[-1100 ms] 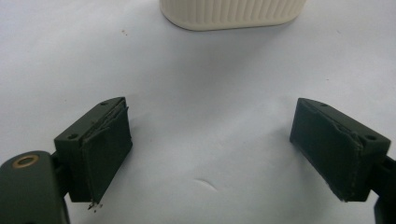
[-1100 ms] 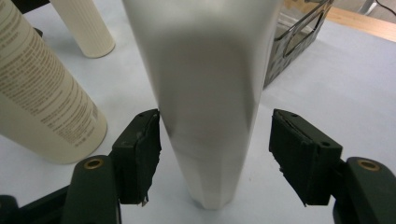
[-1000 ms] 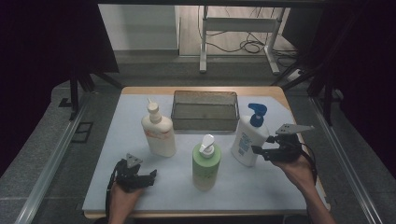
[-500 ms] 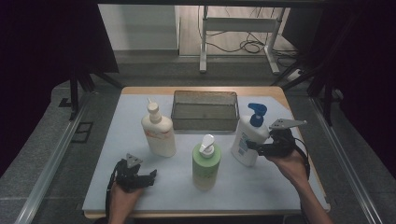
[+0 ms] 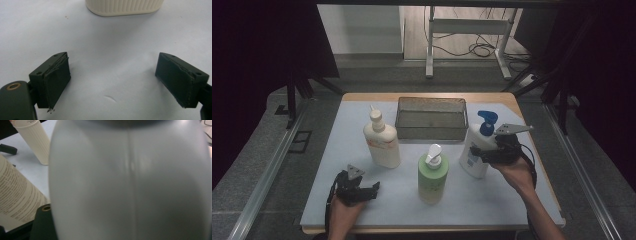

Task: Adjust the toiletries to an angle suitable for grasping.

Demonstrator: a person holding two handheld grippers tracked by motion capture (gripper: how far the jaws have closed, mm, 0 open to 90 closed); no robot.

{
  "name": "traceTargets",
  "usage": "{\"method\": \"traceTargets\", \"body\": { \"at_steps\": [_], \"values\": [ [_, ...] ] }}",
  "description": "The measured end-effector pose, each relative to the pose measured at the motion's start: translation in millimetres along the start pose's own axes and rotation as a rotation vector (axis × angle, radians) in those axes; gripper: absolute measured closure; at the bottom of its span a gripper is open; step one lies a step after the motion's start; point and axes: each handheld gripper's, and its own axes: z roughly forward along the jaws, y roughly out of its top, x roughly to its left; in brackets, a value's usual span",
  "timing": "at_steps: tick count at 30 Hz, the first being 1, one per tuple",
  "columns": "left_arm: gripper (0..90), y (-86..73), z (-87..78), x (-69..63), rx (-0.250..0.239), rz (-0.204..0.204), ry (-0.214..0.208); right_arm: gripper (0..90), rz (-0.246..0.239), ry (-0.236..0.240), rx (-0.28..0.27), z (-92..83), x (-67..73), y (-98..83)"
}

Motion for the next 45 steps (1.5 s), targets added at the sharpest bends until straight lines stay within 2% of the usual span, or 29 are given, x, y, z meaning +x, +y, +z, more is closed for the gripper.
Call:
{"method": "traceTargets", "body": {
  "at_steps": [15,24,30,45],
  "values": [
    [12.1,0.0,0.0,0.0,0.0,0.0,0.0,36.9,-0.029,-0.053,-0.002,-1.1,6.2,2.1],
    [12.1,0.1,0.0,0.3,0.0,0.004,0.0,37.2,-0.025,-0.041,-0.013,-8.2,7.2,8.7],
    [12.1,0.1,0.0,0.3,0.0,0.004,0.0,37.2,-0.041,-0.029,-0.026,-14.8,11.8,19.3],
    [12.1,0.1,0.0,0.4,0.0,0.004,-0.001,37.3,-0.073,-0.007,-0.041,-16.6,21.6,46.3]
  ]
}}
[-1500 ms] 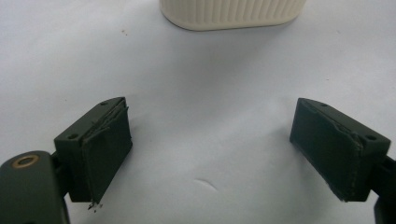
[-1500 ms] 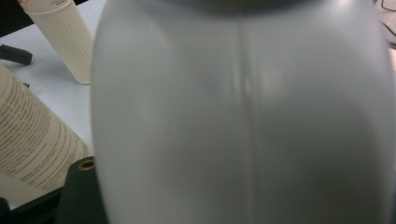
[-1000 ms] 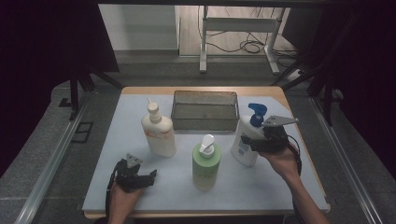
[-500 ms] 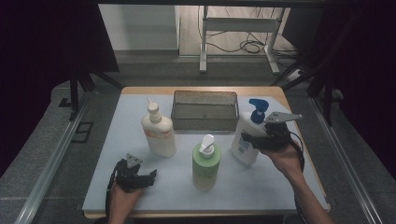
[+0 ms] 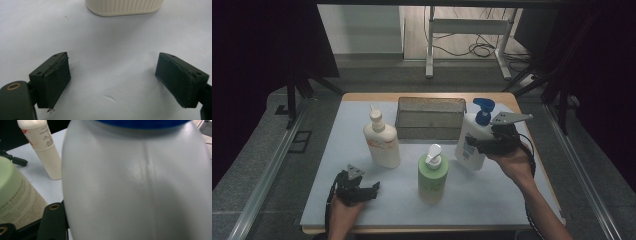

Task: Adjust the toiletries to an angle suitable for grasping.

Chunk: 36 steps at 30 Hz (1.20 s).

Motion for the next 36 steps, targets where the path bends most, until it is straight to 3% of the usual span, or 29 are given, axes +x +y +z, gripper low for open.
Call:
{"method": "traceTargets", "body": {
  "at_steps": [24,36],
  "values": [
    [12.1,0.1,0.0,0.0,0.0,0.0,0.0,37.4,-0.011,0.001,-0.03,11.3,5.8,43.1],
    [12.1,0.0,0.0,0.0,0.0,0.0,0.0,37.4,-0.014,-0.013,-0.034,25.9,7.7,58.5]
  ]
}}
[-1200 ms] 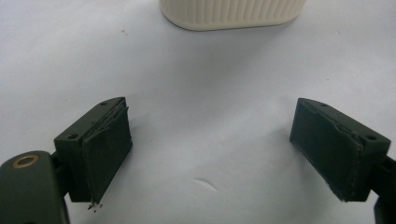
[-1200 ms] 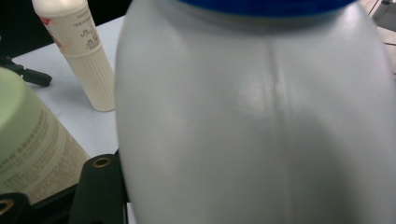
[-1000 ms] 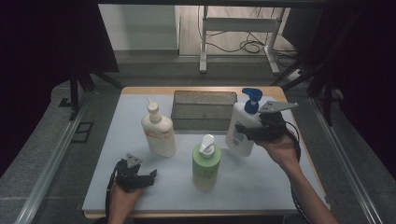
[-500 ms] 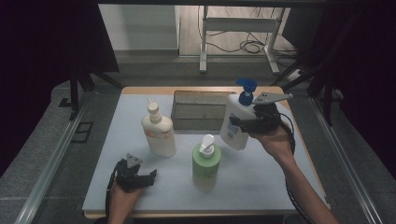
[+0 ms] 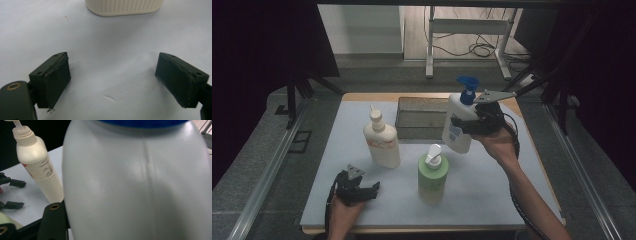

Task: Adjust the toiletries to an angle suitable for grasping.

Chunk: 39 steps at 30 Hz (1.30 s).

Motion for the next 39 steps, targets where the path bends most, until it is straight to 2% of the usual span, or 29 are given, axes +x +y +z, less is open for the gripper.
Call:
{"method": "traceTargets", "body": {
  "at_steps": [39],
  "values": [
    [12.1,0.0,0.1,0.2,0.0,0.001,0.0,37.5,0.006,-0.043,-0.019,60.2,7.4,44.6]
  ]
}}
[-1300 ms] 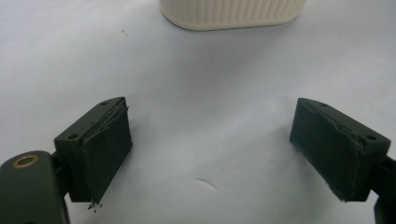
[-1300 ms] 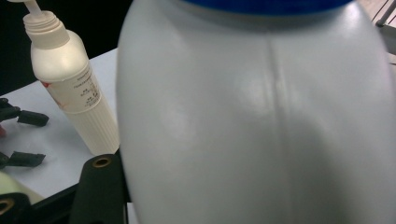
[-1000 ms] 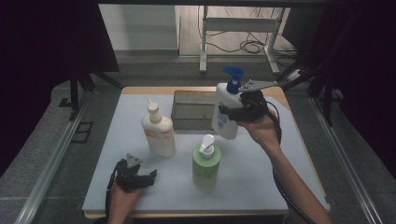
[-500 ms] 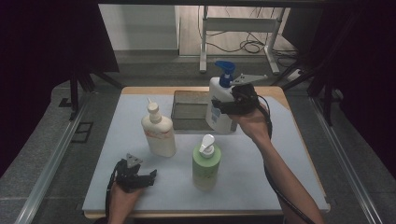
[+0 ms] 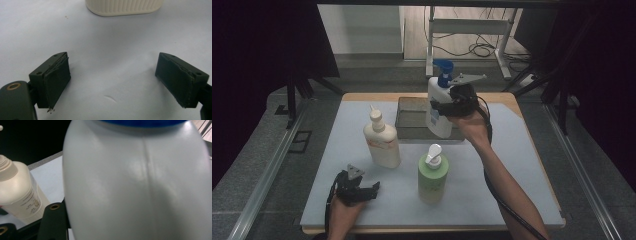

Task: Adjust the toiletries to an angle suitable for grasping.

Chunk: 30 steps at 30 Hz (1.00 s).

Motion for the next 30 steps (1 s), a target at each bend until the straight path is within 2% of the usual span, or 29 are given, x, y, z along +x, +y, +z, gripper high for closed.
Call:
{"method": "traceTargets", "body": {
  "at_steps": [30],
  "values": [
    [12.1,0.0,0.0,-0.1,0.0,-0.001,-0.001,37.6,0.021,-0.054,0.006,51.3,-0.4,13.4]
  ]
}}
